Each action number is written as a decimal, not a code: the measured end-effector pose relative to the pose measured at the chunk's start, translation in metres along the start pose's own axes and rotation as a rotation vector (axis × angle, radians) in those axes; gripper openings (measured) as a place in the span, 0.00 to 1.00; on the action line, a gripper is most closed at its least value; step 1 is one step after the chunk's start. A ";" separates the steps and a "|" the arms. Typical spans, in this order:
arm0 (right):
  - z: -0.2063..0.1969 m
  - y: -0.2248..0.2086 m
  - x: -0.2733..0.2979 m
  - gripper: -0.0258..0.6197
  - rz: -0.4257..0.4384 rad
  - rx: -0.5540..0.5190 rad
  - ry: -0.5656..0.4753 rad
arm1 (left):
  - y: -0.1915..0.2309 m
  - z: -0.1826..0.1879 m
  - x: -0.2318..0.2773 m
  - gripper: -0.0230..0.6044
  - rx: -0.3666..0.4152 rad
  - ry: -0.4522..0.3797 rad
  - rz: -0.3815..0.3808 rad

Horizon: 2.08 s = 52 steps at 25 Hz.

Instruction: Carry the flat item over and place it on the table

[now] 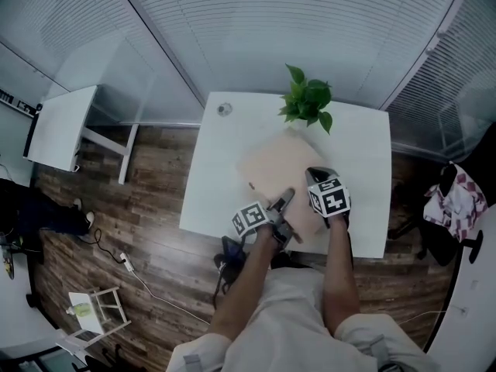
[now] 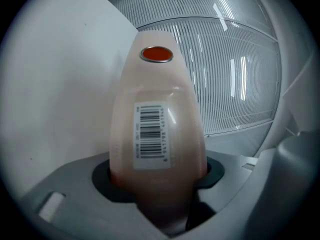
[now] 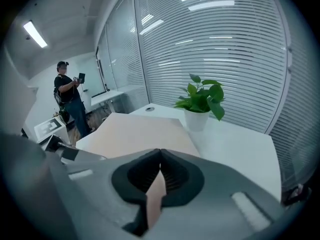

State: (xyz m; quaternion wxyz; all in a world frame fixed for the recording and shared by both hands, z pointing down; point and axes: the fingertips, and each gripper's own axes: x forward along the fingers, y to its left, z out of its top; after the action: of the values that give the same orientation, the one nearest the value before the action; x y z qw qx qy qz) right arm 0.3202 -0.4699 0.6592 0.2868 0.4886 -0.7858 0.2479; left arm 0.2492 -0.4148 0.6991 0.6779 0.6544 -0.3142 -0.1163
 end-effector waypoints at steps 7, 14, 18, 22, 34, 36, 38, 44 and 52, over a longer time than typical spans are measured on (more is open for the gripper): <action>-0.039 -0.007 0.010 0.04 0.001 0.125 0.114 | 0.008 -0.017 0.010 0.49 0.018 0.043 0.010; -0.035 -0.015 0.015 0.04 -0.046 0.115 0.077 | 0.008 -0.016 0.015 0.50 0.009 0.045 0.017; -0.038 -0.024 0.014 0.04 -0.095 0.131 0.068 | 0.010 -0.026 0.015 0.54 0.006 0.073 0.038; -0.039 -0.025 0.015 0.04 -0.127 0.090 0.072 | 0.014 -0.036 0.012 0.57 0.004 0.124 0.055; -0.043 -0.028 0.023 0.04 -0.182 0.085 0.073 | 0.027 -0.039 -0.005 0.57 -0.021 0.107 0.083; -0.044 -0.028 0.024 0.04 -0.182 0.086 0.070 | 0.030 -0.039 -0.009 0.57 -0.025 0.099 0.092; -0.044 -0.027 0.024 0.04 -0.187 0.088 0.064 | 0.034 -0.039 -0.014 0.57 -0.026 0.092 0.107; -0.051 -0.021 0.026 0.04 -0.207 0.091 0.038 | 0.052 -0.039 -0.034 0.59 -0.029 0.066 0.174; -0.040 -0.012 0.021 0.04 -0.244 0.014 -0.002 | 0.050 -0.037 -0.050 0.60 0.032 0.018 0.179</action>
State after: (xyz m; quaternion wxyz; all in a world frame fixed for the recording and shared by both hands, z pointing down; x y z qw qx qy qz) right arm 0.3317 -0.4609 0.7041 0.3105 0.5830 -0.7190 0.2163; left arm 0.2192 -0.3500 0.7355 0.6779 0.6353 -0.3671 -0.0445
